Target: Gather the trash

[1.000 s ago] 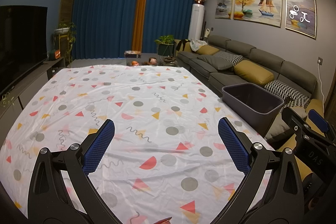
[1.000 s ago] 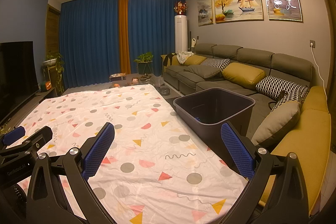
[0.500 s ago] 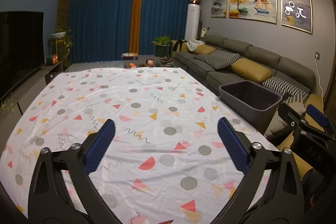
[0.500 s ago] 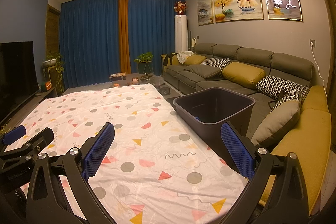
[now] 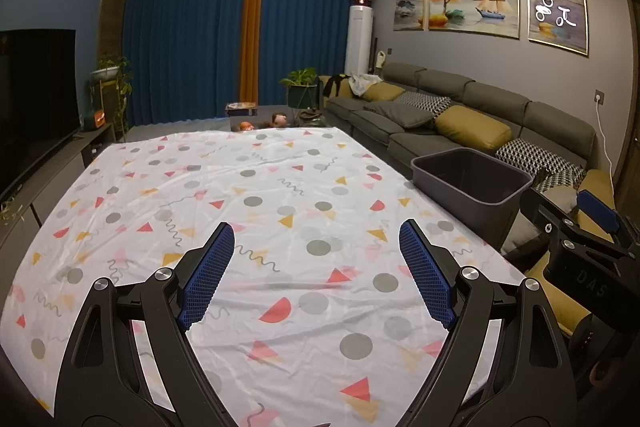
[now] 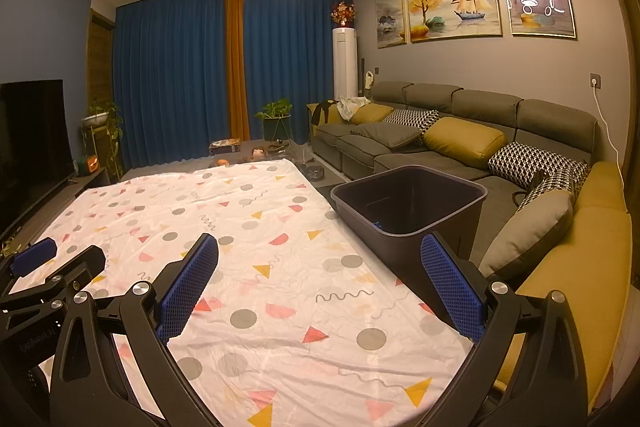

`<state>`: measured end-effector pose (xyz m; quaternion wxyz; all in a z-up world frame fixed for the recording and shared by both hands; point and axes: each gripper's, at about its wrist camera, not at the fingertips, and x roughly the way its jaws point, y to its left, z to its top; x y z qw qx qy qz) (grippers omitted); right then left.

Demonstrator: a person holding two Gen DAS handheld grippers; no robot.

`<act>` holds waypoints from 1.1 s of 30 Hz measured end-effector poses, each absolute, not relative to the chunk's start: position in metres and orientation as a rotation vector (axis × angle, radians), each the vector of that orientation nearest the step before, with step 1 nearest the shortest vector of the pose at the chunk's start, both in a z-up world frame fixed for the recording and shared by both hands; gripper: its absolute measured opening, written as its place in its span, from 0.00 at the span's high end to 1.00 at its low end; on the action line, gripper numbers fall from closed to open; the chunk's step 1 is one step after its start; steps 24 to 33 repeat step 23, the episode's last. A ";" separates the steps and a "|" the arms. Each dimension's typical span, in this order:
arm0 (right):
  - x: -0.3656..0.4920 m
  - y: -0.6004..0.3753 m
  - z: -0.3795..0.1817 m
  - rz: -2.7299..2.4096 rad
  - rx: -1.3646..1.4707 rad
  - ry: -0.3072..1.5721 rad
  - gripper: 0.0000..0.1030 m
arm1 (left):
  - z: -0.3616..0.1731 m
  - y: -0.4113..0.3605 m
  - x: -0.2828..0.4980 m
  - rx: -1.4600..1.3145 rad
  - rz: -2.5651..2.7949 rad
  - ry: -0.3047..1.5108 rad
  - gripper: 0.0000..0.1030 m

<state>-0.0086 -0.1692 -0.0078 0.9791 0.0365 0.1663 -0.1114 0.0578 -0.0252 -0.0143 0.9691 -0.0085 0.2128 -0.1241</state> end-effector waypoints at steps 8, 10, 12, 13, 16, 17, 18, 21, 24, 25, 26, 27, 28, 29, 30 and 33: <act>-0.010 -0.171 -0.007 -0.224 0.077 0.330 0.05 | -0.013 -0.026 0.056 -0.012 -0.249 0.429 0.19; -0.009 -0.171 -0.007 -0.224 0.079 0.330 0.05 | -0.012 -0.027 0.056 -0.008 -0.246 0.427 0.19; -0.010 -0.171 -0.007 -0.222 0.080 0.329 0.05 | -0.012 -0.027 0.056 -0.004 -0.240 0.425 0.17; -0.010 -0.171 -0.007 -0.223 0.079 0.330 0.05 | -0.011 -0.027 0.056 -0.004 -0.237 0.425 0.16; -0.010 -0.171 -0.006 -0.222 0.078 0.328 0.05 | -0.010 -0.026 0.056 -0.006 -0.228 0.421 0.11; -0.010 -0.171 -0.006 -0.222 0.079 0.326 0.05 | -0.010 -0.025 0.056 -0.007 -0.219 0.416 0.10; -0.010 -0.171 -0.005 -0.222 0.079 0.325 0.05 | -0.010 -0.024 0.056 -0.010 -0.213 0.415 0.09; -0.009 -0.173 -0.005 -0.223 0.083 0.325 0.05 | -0.010 -0.022 0.058 -0.019 -0.202 0.422 0.08; -0.010 -0.174 -0.005 -0.222 0.085 0.324 0.05 | -0.011 -0.020 0.059 -0.021 -0.186 0.427 0.08; -0.010 -0.174 -0.005 -0.222 0.085 0.324 0.05 | -0.011 -0.020 0.059 -0.021 -0.186 0.427 0.08; -0.010 -0.174 -0.005 -0.222 0.085 0.324 0.05 | -0.011 -0.020 0.059 -0.021 -0.186 0.427 0.08; -0.010 -0.174 -0.005 -0.222 0.085 0.324 0.05 | -0.011 -0.020 0.059 -0.021 -0.186 0.427 0.08; -0.010 -0.174 -0.005 -0.222 0.085 0.324 0.05 | -0.011 -0.020 0.059 -0.021 -0.186 0.427 0.08; -0.010 -0.174 -0.005 -0.222 0.085 0.324 0.05 | -0.011 -0.020 0.059 -0.021 -0.186 0.427 0.08; -0.010 -0.174 -0.005 -0.222 0.085 0.324 0.05 | -0.011 -0.020 0.059 -0.021 -0.186 0.427 0.08; -0.010 -0.174 -0.005 -0.222 0.085 0.324 0.05 | -0.011 -0.020 0.059 -0.021 -0.186 0.427 0.08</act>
